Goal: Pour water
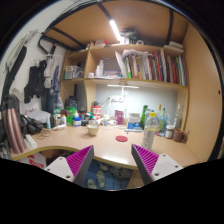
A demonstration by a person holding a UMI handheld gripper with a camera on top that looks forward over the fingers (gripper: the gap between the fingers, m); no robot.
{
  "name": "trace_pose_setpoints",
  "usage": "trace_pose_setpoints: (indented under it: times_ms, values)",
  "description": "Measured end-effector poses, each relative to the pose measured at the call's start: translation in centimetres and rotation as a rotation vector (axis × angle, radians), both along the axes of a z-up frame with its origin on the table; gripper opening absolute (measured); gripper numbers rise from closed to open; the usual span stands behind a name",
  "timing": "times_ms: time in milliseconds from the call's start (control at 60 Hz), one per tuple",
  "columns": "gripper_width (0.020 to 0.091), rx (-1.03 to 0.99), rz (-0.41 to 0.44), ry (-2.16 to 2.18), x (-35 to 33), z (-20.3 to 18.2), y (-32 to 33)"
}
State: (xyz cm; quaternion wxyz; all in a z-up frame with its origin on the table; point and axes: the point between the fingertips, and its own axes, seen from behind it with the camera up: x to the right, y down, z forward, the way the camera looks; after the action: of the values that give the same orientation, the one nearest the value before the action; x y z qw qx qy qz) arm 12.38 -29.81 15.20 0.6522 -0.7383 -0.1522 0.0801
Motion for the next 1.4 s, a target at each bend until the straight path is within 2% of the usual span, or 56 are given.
trace_pose_setpoints:
  times_ms: [150,467,633,850,983,1117,1400]
  values:
    - [0.0839,-0.024,0.020,0.004,-0.4,-0.7,0.8]
    - [0.0840,0.020,-0.033,-0.004,2.0,-0.9,5.3]
    - [0.0842,0.109,-0.056,-0.011,5.4,-0.3,10.4]
    - [0.0844,0.076,-0.161,-0.011,11.2,-3.8,19.1]
    - [0.0840,0.074,-0.172,0.012,12.7,-5.7,24.7]
    - [0.0837,0.081,-0.226,0.007,14.4,-6.6,30.2]
    - [0.0840,0.058,-0.212,0.019,12.7,-7.3,37.2]
